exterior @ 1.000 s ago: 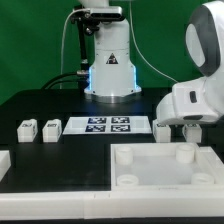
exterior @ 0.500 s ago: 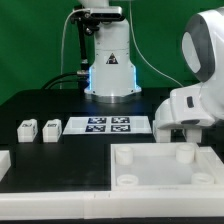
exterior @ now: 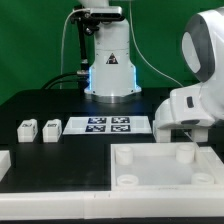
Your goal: Assemble one leg
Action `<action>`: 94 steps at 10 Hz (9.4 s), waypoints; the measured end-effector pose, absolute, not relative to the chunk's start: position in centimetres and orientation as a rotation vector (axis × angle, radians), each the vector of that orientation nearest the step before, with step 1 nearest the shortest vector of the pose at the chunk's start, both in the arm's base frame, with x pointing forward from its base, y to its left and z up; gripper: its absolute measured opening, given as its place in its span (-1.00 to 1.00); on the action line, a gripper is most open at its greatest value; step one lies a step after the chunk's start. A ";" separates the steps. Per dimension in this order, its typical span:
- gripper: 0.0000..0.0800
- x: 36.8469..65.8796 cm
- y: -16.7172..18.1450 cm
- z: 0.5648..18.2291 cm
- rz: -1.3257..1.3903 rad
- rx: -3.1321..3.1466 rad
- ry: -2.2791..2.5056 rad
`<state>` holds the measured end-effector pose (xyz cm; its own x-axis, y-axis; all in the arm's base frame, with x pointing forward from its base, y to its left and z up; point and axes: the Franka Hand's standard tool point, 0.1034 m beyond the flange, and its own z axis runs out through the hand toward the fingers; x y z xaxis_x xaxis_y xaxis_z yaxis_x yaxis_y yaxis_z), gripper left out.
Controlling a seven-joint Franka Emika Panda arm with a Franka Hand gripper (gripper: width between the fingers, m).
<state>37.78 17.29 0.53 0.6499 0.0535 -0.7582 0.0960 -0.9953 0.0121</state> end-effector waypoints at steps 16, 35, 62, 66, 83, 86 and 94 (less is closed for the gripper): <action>-0.29 49.9 9.8 14.4 -0.009 3.199 0.318; -0.28 61.8 11.0 10.2 0.963 3.044 0.406; 0.62 61.7 11.2 9.0 0.849 3.087 0.419; 0.62 62.1 11.6 8.8 0.514 3.196 0.431; -0.27 63.1 11.2 7.7 -0.085 3.255 -0.452; -0.27 63.4 10.7 7.7 -0.118 3.045 -1.255; -0.05 63.0 11.2 7.5 -0.215 2.526 -2.083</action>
Offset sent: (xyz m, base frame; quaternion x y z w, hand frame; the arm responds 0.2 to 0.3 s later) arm 0.0000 0.0000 0.0000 0.0000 0.0000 0.0000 1.0000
